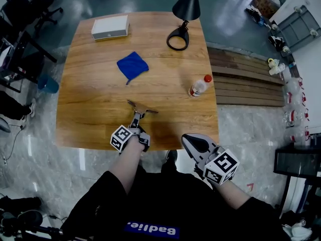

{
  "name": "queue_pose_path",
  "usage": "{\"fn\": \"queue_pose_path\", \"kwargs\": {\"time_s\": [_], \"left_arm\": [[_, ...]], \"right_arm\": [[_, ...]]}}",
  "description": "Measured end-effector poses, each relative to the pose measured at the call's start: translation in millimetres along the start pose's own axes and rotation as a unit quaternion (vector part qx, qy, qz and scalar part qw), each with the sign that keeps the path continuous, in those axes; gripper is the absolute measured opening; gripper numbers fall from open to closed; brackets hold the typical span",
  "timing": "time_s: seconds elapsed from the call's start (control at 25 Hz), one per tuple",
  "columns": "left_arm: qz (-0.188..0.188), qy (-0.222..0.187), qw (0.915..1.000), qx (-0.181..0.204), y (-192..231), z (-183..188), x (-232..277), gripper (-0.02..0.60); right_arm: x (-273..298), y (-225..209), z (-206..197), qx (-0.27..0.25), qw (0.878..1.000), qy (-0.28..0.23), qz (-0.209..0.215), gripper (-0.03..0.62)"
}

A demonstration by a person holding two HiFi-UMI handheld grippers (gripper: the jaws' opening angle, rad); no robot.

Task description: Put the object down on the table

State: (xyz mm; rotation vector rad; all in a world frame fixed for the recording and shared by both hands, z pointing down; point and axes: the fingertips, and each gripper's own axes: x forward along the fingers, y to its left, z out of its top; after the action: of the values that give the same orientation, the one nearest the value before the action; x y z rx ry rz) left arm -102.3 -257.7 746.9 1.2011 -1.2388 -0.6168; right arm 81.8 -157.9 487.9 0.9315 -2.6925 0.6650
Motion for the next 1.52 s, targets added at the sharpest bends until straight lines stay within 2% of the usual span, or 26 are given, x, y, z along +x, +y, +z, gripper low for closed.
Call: {"fn": "queue_pose_path", "kwargs": {"time_s": [0.32,0.52,0.76,0.92,1.04,1.12,1.16,1.24,1.4,1.52], "left_arm": [[0.004,-0.015,0.9999,0.001,4,6,-12,0.143],[-0.001,-0.022,0.9996,0.016,-2,6,-27,0.143],[-0.015,-0.027,0.9977,0.06,-30,-1,-58,0.143],[-0.031,-0.02,0.9951,0.091,-58,-13,-84,0.143],[-0.051,-0.008,0.9884,0.143,-84,-18,-111,0.143],[-0.073,0.003,0.9746,0.211,-107,-23,-133,0.141],[-0.089,0.009,0.9638,0.251,-119,-25,-144,0.141],[-0.126,0.02,0.936,0.328,-145,-30,-168,0.141],[-0.196,0.038,0.8652,0.46,-188,-34,-218,0.14],[-0.223,0.053,0.8086,0.542,-206,-33,-254,0.137]], "right_arm": [[-2,4,0,-0.003,1.0,0.003,0.023,0.006],[-3,7,0,-0.006,0.999,-0.003,0.045,0.005],[-3,15,6,-0.016,0.995,-0.02,0.097,0.006],[-9,20,6,-0.012,0.993,-0.031,0.116,0.005],[-16,32,8,-0.023,0.991,-0.038,0.126,0.006],[-19,39,9,-0.025,0.991,-0.049,0.119,0.005],[-20,43,10,-0.027,0.992,-0.055,0.114,0.005],[-20,52,12,-0.033,0.992,-0.064,0.103,0.006],[-15,83,11,-0.038,0.994,-0.073,0.074,0.005],[-8,116,4,-0.037,0.995,-0.075,0.054,0.005]]}}
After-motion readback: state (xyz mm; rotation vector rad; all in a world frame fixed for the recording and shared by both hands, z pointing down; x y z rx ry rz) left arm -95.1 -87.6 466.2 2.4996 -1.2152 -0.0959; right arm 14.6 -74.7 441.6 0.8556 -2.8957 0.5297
